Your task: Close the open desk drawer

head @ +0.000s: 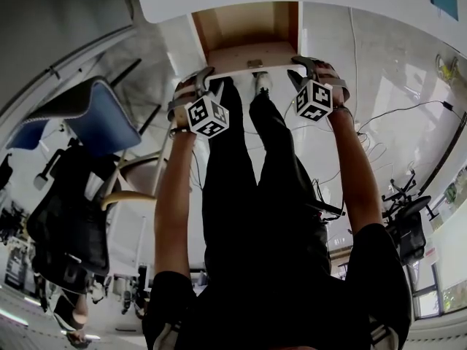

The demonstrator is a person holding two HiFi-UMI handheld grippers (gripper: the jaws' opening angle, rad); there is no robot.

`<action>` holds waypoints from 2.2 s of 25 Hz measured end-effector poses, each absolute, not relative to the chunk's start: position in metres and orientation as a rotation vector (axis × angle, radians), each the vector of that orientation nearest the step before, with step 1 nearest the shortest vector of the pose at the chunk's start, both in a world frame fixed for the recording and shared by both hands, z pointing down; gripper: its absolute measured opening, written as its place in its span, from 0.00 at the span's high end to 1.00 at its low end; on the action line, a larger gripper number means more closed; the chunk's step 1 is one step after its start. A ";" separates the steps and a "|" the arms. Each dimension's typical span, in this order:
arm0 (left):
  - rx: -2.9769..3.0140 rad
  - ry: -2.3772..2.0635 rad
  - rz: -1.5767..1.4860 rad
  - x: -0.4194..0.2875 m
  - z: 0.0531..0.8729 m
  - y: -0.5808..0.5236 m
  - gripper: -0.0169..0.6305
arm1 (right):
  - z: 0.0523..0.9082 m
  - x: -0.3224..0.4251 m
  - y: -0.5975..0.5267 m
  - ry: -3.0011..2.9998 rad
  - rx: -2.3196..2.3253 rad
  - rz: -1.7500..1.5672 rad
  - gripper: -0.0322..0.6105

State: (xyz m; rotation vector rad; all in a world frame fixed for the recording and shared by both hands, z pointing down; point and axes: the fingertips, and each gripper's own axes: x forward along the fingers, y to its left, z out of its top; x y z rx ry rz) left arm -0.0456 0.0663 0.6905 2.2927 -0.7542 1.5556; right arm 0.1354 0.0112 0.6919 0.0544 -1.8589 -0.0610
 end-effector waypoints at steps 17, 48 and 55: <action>2.342 -0.724 1.662 -0.049 0.684 0.062 0.81 | 0.685 0.134 0.007 -1.860 0.014 -0.122 0.81; 2.401 -0.788 1.563 -0.075 0.611 0.013 0.80 | 0.616 0.111 -0.034 -1.925 -0.002 -0.122 0.82; 2.412 -0.839 1.563 -0.077 0.610 -0.012 0.80 | 0.615 0.108 -0.063 -1.926 0.034 -0.144 0.81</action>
